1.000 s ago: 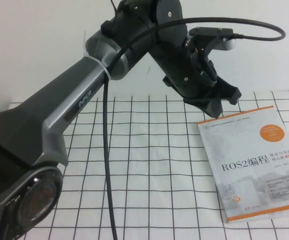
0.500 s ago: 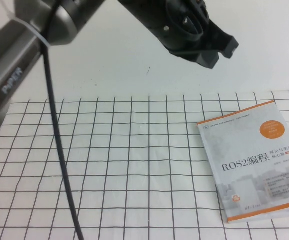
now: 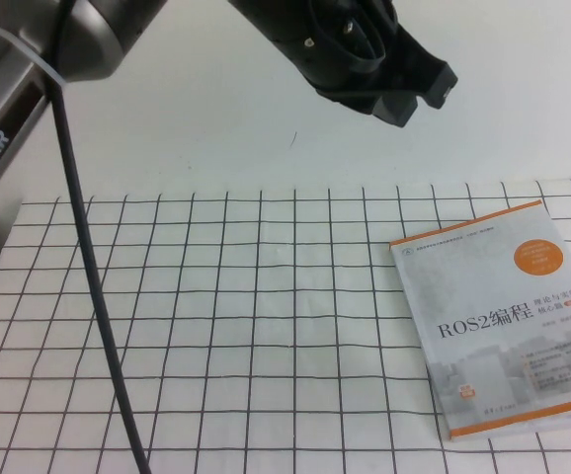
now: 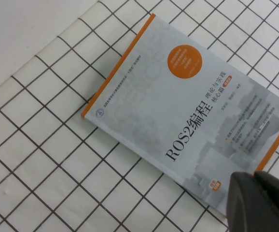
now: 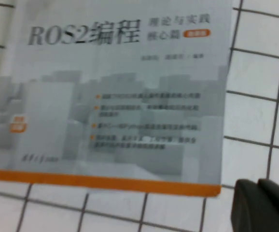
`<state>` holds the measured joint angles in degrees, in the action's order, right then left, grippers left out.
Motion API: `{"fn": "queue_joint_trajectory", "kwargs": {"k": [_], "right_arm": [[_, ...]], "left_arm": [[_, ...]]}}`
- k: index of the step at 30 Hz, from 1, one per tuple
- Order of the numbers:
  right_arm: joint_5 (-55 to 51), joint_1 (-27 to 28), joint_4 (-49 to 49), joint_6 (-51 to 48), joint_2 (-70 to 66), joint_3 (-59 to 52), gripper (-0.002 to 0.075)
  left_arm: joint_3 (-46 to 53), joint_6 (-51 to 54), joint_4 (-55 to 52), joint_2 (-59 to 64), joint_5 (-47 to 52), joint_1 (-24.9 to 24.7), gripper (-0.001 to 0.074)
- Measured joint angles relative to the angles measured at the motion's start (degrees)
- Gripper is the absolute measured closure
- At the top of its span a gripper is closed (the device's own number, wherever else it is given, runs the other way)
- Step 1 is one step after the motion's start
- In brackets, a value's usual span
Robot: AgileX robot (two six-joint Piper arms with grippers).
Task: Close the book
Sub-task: 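Close the open booklet and leave it lying on the table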
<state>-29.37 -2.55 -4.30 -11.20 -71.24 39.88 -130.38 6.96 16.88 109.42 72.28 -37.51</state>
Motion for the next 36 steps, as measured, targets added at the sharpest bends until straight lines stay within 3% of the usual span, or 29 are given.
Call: {"fn": "queue_joint_trajectory", "kwargs": {"k": [11, 22, 28, 36], "right_arm": [[6.60, 0.46, 5.39, 5.49, -21.13, 8.07, 0.0729], [6.69, 0.46, 1.58, 2.69, -24.29, 9.89, 0.0729], [6.02, 0.66, -18.98, -17.13, -22.02, 9.89, 0.0729], [-1.18, 0.66, -55.64, -54.99, -17.17, 9.89, 0.0729]], "left_arm": [[1.90, 0.22, 0.11, 0.00, 0.00, 0.00, 0.0739], [1.90, 1.14, 0.11, 0.00, 0.00, 0.00, 0.0739], [1.90, 1.14, 0.11, 0.00, 0.00, 0.00, 0.0739], [1.90, 1.14, 0.11, 0.00, 0.00, 0.00, 0.0739]]}}
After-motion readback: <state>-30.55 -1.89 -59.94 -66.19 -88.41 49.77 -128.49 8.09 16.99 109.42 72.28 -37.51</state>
